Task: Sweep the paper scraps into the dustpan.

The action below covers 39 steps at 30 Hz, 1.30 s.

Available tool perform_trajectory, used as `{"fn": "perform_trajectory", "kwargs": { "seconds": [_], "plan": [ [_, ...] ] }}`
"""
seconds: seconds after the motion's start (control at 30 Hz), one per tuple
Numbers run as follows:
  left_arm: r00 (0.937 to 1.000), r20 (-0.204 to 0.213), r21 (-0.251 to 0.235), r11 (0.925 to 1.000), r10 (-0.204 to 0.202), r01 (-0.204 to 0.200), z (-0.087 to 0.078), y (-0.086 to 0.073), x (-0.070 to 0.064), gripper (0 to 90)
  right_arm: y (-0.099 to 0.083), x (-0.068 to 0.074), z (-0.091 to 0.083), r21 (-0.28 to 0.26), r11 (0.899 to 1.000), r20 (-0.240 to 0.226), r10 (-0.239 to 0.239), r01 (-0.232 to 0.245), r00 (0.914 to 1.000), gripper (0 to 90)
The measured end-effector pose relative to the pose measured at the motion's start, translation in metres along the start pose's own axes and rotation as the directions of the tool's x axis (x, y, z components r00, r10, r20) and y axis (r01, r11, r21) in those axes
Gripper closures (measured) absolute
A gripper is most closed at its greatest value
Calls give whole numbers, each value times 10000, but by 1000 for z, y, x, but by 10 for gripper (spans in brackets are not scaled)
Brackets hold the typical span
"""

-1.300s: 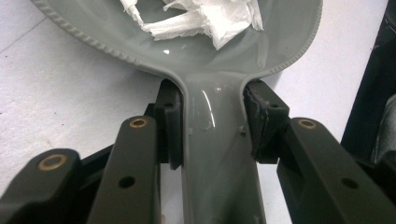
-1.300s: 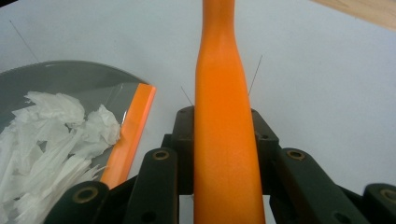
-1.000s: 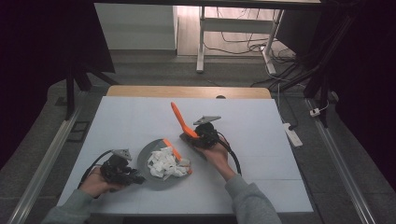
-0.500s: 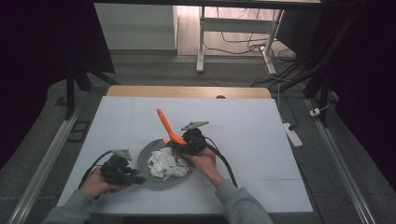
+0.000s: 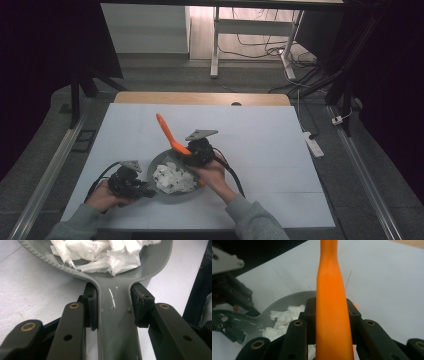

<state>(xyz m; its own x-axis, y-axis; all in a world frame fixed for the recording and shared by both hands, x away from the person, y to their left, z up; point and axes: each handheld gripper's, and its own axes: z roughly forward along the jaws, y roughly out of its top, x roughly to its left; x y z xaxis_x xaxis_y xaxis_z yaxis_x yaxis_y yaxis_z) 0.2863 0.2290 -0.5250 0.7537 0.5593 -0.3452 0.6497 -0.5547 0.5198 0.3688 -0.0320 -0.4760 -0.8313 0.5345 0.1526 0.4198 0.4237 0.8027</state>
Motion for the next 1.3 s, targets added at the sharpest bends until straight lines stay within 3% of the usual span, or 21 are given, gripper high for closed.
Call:
{"fn": "perform_trajectory", "kwargs": {
  "seconds": [0.4,0.77,1.3],
  "plan": [
    [10000,-50,-141,9999,40,-41,1,-1,0,611,-4,-26,-29,-369,9984,606,441,-419,9972,701],
    [9998,-213,-284,9996,24,-30,0,-1,0,611,-8,-34,-36,-424,9976,700,573,-544,9959,701],
    [9978,-556,-1021,9943,-372,314,-5,-1,0,611,-14,-44,-53,-594,9962,825,688,-640,9942,701]
  ]
}}
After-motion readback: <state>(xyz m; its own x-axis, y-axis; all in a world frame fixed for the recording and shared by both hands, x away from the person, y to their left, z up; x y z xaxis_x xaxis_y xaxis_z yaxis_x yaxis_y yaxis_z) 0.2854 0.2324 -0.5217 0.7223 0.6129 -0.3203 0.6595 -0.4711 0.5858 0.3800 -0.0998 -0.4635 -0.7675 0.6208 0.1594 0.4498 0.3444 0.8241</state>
